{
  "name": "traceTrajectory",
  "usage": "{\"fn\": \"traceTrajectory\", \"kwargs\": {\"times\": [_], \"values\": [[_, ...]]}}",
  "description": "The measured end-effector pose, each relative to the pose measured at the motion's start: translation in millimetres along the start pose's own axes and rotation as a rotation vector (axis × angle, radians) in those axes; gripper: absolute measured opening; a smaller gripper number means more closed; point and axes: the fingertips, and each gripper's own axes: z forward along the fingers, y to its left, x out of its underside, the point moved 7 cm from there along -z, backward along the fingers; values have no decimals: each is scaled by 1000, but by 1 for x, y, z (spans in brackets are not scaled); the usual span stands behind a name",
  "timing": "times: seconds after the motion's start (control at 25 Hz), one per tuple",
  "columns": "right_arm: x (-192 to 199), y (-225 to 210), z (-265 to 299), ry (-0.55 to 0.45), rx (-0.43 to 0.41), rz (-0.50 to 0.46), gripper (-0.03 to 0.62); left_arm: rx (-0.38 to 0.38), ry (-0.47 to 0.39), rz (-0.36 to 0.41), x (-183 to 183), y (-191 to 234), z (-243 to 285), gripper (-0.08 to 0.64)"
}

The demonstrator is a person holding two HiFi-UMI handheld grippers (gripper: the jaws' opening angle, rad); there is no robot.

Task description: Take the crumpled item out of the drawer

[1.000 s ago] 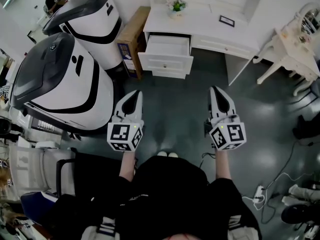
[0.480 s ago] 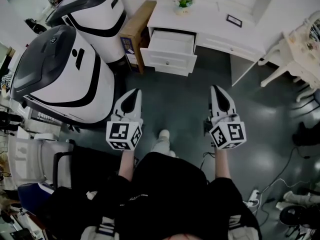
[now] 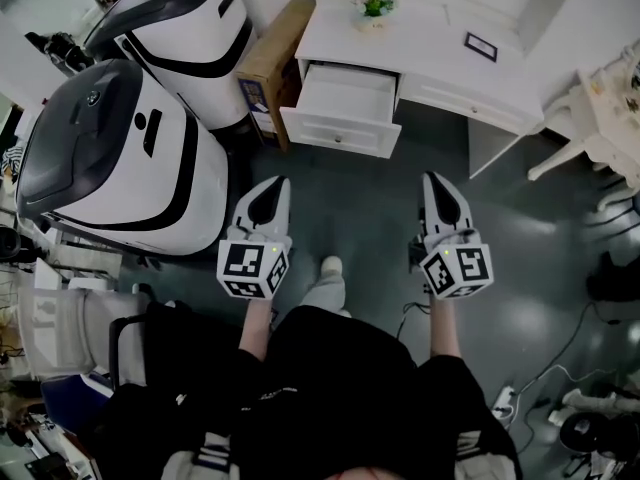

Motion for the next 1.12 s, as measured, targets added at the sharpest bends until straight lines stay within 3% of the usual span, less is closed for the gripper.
{"fn": "traceTrajectory", "kwargs": {"times": [0.6,1.12], "values": [[23,-30,126,54,2,-7,-8,46,28,-28,0,71,114,-2],[48,-47,180,134,32,-14,-8,85,78,-69,19,100,166,-3]]}}
